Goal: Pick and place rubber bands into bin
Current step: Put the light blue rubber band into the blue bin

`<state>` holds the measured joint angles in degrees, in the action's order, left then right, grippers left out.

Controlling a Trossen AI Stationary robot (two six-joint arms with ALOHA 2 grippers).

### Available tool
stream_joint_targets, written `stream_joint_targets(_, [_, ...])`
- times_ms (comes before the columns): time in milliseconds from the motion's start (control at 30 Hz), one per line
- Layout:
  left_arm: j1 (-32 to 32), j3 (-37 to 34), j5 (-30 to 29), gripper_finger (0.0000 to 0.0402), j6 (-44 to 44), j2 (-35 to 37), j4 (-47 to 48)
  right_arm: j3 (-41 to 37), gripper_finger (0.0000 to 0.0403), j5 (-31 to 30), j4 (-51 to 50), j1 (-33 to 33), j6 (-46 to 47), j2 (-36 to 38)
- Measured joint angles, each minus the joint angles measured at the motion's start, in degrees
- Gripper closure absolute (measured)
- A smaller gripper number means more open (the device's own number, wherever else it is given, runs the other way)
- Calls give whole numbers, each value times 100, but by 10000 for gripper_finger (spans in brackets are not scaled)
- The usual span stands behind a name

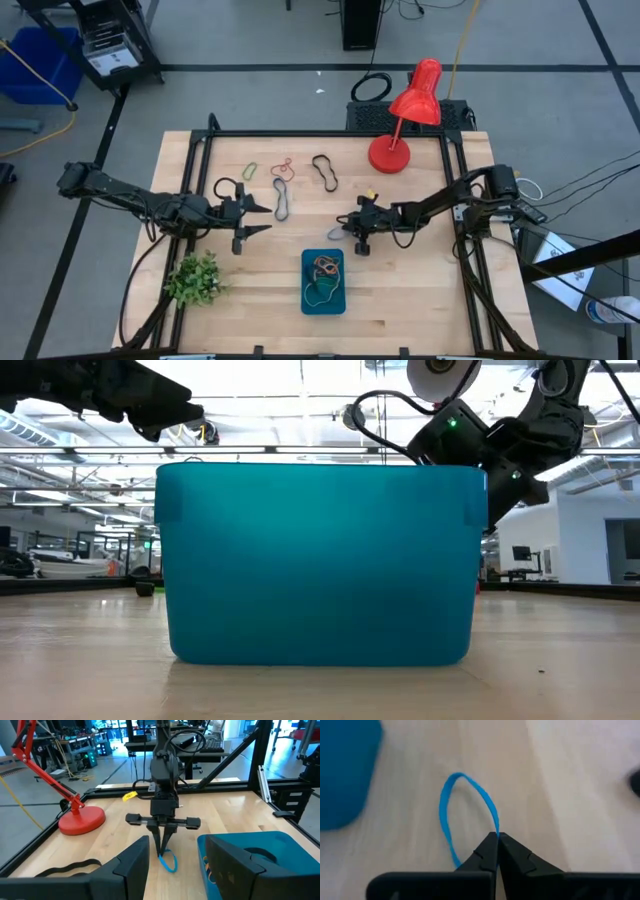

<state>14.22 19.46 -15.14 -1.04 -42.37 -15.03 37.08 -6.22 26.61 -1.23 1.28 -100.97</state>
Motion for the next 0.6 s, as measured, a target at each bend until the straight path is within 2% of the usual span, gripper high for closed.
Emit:
stream_joint_targets(133, [0,0,0,201,-18,0,-2,-19,402,-397,-461,-5,-6,564])
stream_joint_targets(233, [0,0,-1,201,15,0,0,-11,402,-861,-716,-48,-48,1188])
stream_joint_targets(333, [0,2,-4,201,77,0,2,-11,402,-1054,-718,-131,-114,1822])
stream_joint_targets(467, [0,2,-9,201,56,0,2,-7,402,-1044,-212,-379,-460,2561])
stream_joint_targets(600, [0,2,-13,201,104,0,31,7,402,-1029,759,-891,-1021,2905])
